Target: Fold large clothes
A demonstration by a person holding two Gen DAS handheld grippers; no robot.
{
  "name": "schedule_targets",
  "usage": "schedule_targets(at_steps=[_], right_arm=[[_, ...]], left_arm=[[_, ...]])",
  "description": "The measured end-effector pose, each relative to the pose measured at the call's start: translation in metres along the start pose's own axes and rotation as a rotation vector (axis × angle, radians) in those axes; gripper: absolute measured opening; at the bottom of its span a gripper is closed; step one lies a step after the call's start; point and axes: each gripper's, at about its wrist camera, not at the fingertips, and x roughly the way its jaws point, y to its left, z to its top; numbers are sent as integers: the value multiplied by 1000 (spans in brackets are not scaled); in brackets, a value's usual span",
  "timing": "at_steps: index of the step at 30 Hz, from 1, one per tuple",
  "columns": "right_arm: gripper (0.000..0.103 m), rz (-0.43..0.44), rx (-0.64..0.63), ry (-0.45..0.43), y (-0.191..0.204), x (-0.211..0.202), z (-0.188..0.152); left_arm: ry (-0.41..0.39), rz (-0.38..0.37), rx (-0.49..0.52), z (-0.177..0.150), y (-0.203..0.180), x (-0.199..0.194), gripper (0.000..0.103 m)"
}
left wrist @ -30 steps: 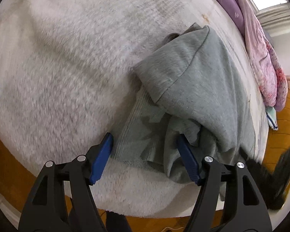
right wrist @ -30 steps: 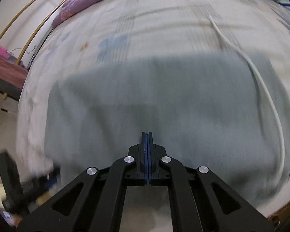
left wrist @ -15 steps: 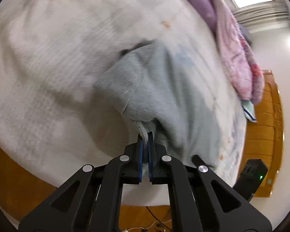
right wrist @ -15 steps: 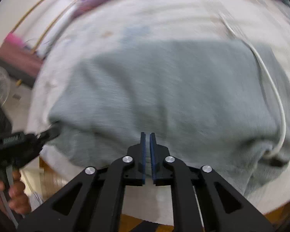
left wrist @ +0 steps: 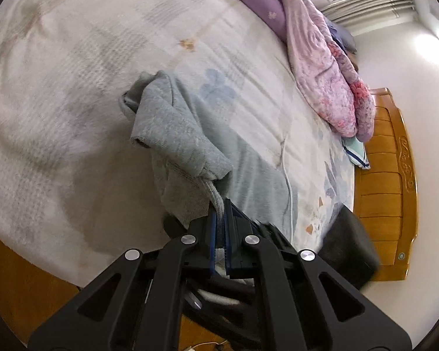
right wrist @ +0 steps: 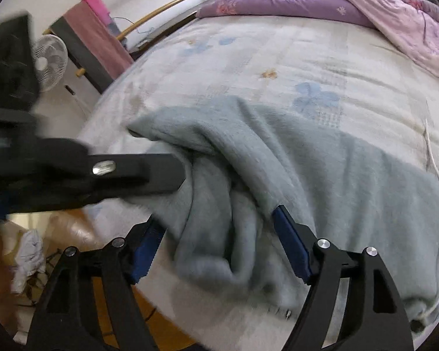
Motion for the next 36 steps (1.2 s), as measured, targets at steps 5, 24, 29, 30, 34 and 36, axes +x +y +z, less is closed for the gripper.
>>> schedule_targets(at_steps=[5, 24, 29, 30, 34, 36], right_arm=[[30, 23, 143, -31, -25, -3, 6], [20, 131, 1063, -344, -207, -136, -106], [29, 57, 1155, -198, -240, -121, -143], [30, 70, 1151, -195, -242, -123, -146], [34, 10, 1113, -161, -245, -133, -151], [37, 37, 1145, -155, -250, -132, -159]], left_arm=[[-11, 20, 50, -2, -21, 3, 4], [-47, 16, 138, -36, -77, 59, 75], [115, 82, 87, -60, -60, 128, 79], [143, 90, 67, -67, -56, 140, 79], [167, 102, 58, -82, -48, 157, 89], [167, 112, 44, -85, -44, 163, 91]])
